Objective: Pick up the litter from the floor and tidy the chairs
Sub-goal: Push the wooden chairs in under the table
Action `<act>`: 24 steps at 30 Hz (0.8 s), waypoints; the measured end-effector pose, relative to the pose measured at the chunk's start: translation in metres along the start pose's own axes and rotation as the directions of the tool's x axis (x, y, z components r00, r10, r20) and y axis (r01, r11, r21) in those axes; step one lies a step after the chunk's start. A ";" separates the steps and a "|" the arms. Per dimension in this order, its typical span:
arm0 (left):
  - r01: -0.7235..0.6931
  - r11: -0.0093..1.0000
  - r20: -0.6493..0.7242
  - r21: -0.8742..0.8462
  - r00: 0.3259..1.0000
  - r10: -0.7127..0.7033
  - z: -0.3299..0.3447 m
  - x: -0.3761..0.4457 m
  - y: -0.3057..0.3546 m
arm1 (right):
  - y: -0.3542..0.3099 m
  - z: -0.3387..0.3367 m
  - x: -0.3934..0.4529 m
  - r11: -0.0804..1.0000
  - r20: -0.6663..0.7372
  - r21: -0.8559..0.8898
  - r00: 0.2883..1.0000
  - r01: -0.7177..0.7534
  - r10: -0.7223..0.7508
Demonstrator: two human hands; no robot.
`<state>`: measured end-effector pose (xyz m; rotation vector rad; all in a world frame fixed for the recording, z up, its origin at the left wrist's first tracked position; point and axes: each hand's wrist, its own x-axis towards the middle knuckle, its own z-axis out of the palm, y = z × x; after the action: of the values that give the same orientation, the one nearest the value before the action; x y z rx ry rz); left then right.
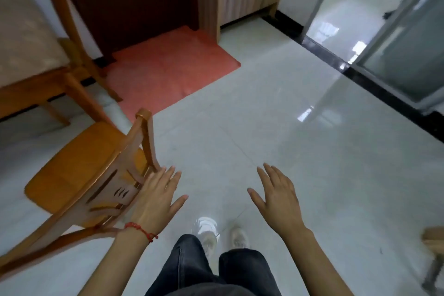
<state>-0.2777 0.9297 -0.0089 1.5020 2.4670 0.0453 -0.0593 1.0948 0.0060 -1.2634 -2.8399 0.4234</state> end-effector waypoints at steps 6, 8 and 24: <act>0.350 0.931 -0.099 -0.107 0.927 -0.360 0.001 -0.032 0.019 | 0.000 -0.009 0.057 0.930 0.093 -0.005 0.926 0.369 -0.367; 0.460 0.875 -0.104 -0.150 0.873 -0.476 0.002 -0.047 0.029 | -0.007 -0.010 0.072 0.874 0.139 -0.004 0.866 0.486 -0.480; 0.827 0.439 -0.126 -0.351 0.423 -0.897 0.018 -0.120 0.022 | -0.140 0.014 0.115 0.554 0.254 0.195 0.504 0.809 -0.826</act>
<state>-0.2027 0.8331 0.0010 -0.0723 3.0194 0.3800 -0.2405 1.0861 0.0145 0.3276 -3.1947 0.6687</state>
